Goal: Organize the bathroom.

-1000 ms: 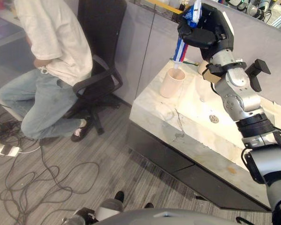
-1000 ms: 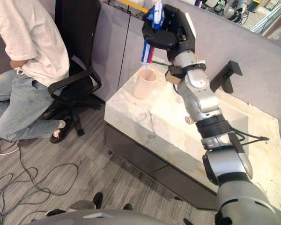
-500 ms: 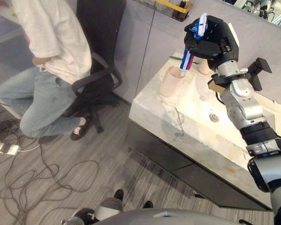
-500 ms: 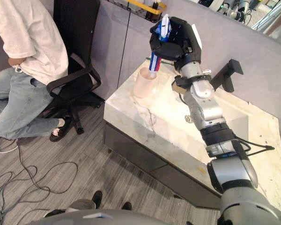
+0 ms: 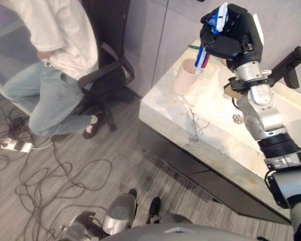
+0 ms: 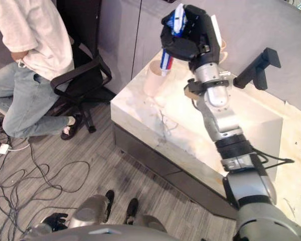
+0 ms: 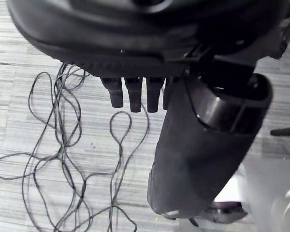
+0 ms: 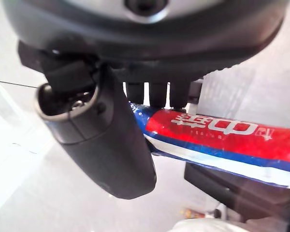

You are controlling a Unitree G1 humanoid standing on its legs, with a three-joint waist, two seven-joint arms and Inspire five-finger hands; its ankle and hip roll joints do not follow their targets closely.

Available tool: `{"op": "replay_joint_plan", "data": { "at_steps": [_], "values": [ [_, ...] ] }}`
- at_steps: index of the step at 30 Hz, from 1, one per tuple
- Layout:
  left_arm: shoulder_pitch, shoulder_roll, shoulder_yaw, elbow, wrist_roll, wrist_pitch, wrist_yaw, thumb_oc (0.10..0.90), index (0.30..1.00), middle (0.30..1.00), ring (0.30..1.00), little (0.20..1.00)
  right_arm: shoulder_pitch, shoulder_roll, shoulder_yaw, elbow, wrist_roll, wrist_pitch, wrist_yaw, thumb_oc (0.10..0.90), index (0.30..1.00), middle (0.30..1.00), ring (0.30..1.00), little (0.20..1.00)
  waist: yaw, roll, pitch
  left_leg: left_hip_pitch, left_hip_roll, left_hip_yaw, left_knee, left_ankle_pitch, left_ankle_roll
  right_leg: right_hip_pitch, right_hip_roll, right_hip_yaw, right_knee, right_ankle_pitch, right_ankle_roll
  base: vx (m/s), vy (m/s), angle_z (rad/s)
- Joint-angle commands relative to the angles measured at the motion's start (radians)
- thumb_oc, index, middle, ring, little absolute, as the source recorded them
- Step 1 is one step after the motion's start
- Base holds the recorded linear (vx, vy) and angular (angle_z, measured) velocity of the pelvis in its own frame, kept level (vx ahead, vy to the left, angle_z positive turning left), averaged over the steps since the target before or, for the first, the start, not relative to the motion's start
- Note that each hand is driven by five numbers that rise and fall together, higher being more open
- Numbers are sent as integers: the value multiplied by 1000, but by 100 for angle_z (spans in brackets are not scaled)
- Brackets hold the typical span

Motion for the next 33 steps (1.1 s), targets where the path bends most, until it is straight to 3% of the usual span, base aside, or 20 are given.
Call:
{"op": "replay_joint_plan", "data": {
  "at_steps": [1, 5, 11, 15, 21, 27, 33],
  "values": [
    [49, -29, -53, 24, 42, 11, -13, 800, 900, 900, 900, 900, -125, -44, -73, -111, -25, -105, -60, 400, 300, 300, 300, 300, 17, -20, -111, 18, 11, 15, -100, 82, 23, 1, -2, 8, -1, 45, 111, 110, 58, 0],
    [41, -49, -67, 31, 42, 31, 1, 800, 900, 900, 900, 900, -132, -71, -100, -69, 33, -76, -28, 400, 300, 300, 300, 300, 21, -19, -172, 103, 12, -21, -238, 84, 33, -10, -5, -31, -1, 29, 117, 112, 81, -14],
    [56, -48, -65, 34, 47, 33, 5, 800, 900, 900, 900, 900, -110, -82, -109, -61, 16, -49, -15, 400, 300, 300, 300, 300, 10, -18, -201, 120, 3, -25, -238, 68, 39, -22, -13, -49, -1, 31, 121, 78, 60, 14],
    [80, -45, -67, 29, 44, 29, 4, 800, 900, 900, 900, 900, -82, -71, -116, -33, 50, -49, 1, 400, 300, 300, 300, 300, 7, -11, -201, 125, 5, -11, -238, 62, 44, -30, -19, -47, -1, 36, 124, 65, 50, 10],
    [95, -50, -46, 22, 49, 24, 12, 800, 900, 900, 900, 900, 0, -3, -141, -160, 24, -54, 6, 400, 300, 300, 300, 300, -7, -1, -176, 140, 10, 7, -238, 50, 58, -30, -28, -47, -1, 44, 127, -7, 14, -13],
    [84, -52, -47, 25, 41, 24, 13, 800, 900, 900, 900, 900, -10, -10, -150, -251, 26, -81, -2, 400, 300, 300, 300, 300, -25, -1, -190, 160, 6, 17, -238, 33, 67, -19, -29, -43, 0, 41, 127, -22, 9, -10],
    [57, -43, -43, 2, 30, 45, 0, 800, 900, 900, 900, 900, -21, -38, -153, -277, 30, -49, 3, 400, 300, 300, 300, 300, -38, -1, -199, 176, 4, 14, -238, 26, 74, -23, -30, -29, 25, 34, 129, -17, 11, -3]
  ]
}}
